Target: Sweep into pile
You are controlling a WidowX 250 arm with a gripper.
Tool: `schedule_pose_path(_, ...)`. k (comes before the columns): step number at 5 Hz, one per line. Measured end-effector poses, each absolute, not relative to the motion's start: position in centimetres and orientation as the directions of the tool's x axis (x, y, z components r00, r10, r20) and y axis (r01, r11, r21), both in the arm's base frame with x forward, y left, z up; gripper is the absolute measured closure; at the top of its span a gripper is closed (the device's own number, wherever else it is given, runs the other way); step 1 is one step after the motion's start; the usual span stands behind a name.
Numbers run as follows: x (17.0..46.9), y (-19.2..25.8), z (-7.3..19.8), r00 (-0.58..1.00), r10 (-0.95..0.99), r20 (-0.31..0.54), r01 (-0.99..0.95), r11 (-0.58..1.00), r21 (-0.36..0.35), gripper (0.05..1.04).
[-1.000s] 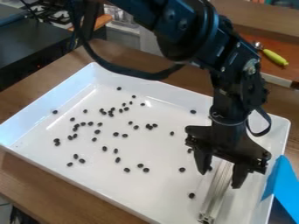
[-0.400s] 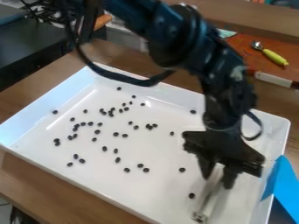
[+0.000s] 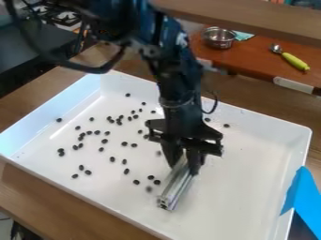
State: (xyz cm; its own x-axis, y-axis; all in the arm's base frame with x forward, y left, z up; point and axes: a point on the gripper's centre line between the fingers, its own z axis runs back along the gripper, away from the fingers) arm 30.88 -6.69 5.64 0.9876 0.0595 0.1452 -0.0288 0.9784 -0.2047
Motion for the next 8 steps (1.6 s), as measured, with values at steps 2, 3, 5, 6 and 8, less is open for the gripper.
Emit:
schedule_pose_path(2,29.8,-1.5,4.7,0.978,0.055,0.202,-0.015,0.981,-0.196,0.709)
schedule_pose_path(3,28.9,1.7,4.5,0.968,0.041,0.248,0.003,0.985,-0.175,0.709)
schedule_pose_path(5,27.5,9.5,6.0,0.969,0.095,0.228,-0.057,0.984,-0.169,0.709)
schedule_pose_path(6,27.1,13.0,7.1,0.965,0.138,0.222,-0.102,0.981,-0.163,0.709)
schedule_pose_path(8,26.7,9.2,9.6,0.959,0.121,0.258,-0.054,0.966,-0.252,0.709)
